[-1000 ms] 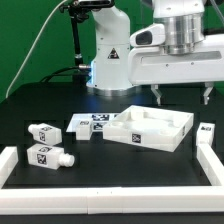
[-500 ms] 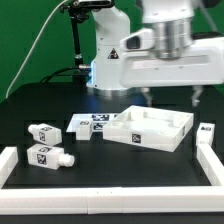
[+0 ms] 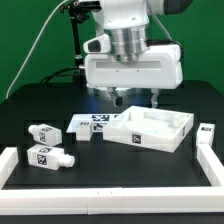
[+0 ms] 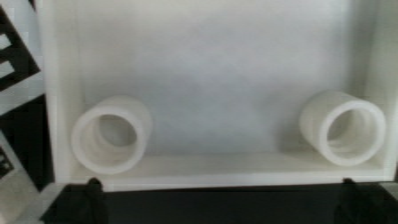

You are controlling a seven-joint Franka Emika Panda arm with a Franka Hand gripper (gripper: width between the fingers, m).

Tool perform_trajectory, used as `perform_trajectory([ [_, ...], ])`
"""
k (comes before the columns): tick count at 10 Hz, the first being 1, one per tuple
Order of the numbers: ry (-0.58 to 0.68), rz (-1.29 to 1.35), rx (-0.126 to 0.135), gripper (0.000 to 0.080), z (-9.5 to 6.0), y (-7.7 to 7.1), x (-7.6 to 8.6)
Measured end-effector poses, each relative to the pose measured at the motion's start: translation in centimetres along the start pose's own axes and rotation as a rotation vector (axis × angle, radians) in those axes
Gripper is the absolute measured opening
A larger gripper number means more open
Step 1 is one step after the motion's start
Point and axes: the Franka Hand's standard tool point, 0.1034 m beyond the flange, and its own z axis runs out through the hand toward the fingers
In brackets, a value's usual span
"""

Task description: Assemble one leg

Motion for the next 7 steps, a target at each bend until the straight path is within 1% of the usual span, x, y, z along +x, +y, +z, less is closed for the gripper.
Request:
perform_trajectory([
  [2,-0.003,0.002,-0.002,0.0649,0.1,0.2,-0.1],
  [3,-0.007,0.026,-0.007,0.0649,0.8,1.1,-0.4],
  [4,0.004,0.034,-0.021,0.0649,1.9,3.2,-1.4],
  [5,0.023,0.036,-0.05,0.0649,3.2,5.6,-3.3],
  [6,0.052,0.04,-0.081,0.0649,4.3,7.8,-4.6],
  [7,0.053,0.053,-0.091,0.0649,4.7,8.4,-5.0],
])
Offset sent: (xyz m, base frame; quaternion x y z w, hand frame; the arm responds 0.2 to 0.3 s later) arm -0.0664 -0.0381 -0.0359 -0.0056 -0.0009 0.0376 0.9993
